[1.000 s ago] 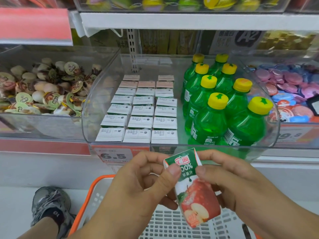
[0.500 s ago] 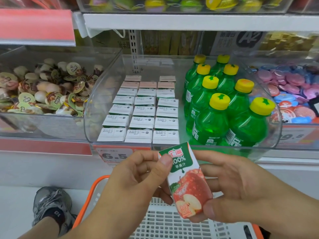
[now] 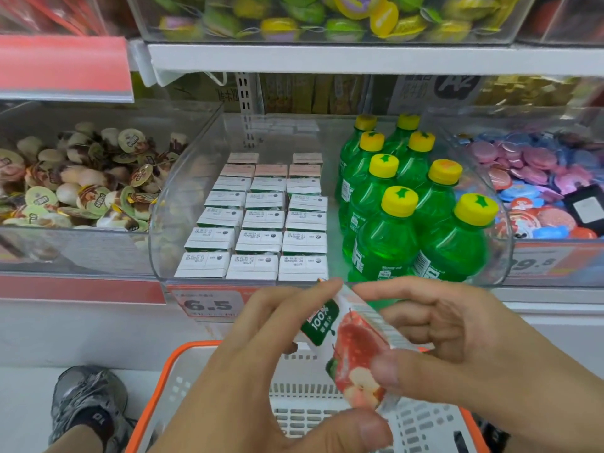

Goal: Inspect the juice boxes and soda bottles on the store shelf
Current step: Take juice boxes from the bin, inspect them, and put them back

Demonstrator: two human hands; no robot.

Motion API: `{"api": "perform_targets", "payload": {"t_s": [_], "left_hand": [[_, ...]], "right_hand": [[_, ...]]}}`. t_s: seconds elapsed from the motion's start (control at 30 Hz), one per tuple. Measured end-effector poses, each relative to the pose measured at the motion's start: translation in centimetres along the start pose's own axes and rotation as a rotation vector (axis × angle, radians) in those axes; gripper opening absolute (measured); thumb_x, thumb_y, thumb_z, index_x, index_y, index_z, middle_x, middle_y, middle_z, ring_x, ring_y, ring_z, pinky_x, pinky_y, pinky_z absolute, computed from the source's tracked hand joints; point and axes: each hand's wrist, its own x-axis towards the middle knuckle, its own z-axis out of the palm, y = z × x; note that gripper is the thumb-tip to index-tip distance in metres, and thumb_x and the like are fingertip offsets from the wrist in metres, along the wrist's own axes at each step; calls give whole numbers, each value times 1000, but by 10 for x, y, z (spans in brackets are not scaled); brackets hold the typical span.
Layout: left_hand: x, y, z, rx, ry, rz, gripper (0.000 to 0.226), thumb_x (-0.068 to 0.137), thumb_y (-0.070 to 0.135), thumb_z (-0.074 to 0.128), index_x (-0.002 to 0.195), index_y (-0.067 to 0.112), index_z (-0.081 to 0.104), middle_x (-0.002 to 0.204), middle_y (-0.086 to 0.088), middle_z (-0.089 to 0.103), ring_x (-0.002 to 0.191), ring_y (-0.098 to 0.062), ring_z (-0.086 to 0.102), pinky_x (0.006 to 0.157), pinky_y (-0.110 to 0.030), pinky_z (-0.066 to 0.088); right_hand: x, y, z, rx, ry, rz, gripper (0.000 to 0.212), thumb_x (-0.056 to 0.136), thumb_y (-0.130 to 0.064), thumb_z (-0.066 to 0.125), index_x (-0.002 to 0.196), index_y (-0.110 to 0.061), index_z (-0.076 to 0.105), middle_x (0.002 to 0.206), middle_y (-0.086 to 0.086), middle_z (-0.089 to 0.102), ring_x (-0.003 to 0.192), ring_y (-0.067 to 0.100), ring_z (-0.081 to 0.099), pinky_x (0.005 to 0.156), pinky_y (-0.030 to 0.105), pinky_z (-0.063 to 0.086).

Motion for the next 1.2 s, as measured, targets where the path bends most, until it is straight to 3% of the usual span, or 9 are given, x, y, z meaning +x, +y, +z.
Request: {"api": "perform_targets", "payload": {"t_s": [0.1,0.27,0.4,0.57,0.73,0.87,0.97,1.07,1.2], "left_hand": [[-21,16,2,69,34,252,73,59,76,73,128,61,51,121,14,56,116,-5,58,83,-17,55],[-17,24,8,-120,107,304,67,57,60,82,121,52,63,127,12,60,124,-11,56,96,-28,52],[-18,36,7,-267,-32,245,59,74,44,79,129,34,62,130,3,66,124,-17,59,101,-28,48],[-35,32,13,-463,135,155,64,61,51,86,119,41,63,121,5,70,84,-28,76,68,-30,60],[-29,33,9,-632,154,34,45,65,27,81,108,29,69,112,-6,74,83,-37,74,73,-50,61],[-25,30,9,-750,180,-18,31,67,16,79,96,18,68,101,-20,75,75,-36,73,65,-43,61],[-24,28,8,-803,197,-13,35,60,21,77,94,17,68,100,-21,74,73,-32,72,62,-39,59],[-23,28,10,-809,212,-24,34,59,23,77,92,18,69,97,-20,75,70,-28,71,60,-36,58],[-19,30,10,-829,245,-30,35,56,21,76,90,19,68,90,-19,75,64,-23,69,56,-31,56]], "right_hand": [[-1,8,4,40,23,-6,74,38,-66,91,105,-41,71,96,5,76,95,39,69,76,36,61],[-4,11,12,535,59,168,44,63,-26,83,105,-22,72,104,25,72,72,36,70,58,48,59],[-8,16,11,265,197,88,87,37,-30,100,116,-16,67,106,13,72,77,32,73,53,42,58],[-12,21,17,-79,294,-75,81,33,-47,98,108,-42,70,92,-13,63,72,14,67,53,39,59],[-11,21,15,-229,240,-150,88,37,-38,101,117,-48,66,105,-12,58,90,14,63,60,30,57],[-7,23,14,-231,218,-186,63,62,-36,94,118,-42,68,111,0,60,95,19,62,57,45,60],[-3,20,11,-140,176,-145,37,77,-35,81,112,-40,71,111,2,67,91,20,69,62,39,62],[-3,15,6,-70,101,-88,36,78,-28,81,111,-40,71,108,0,72,83,26,74,66,31,59],[-4,15,0,-113,89,-87,51,72,-15,77,115,-41,70,114,-1,72,93,36,71,75,42,61]]}}
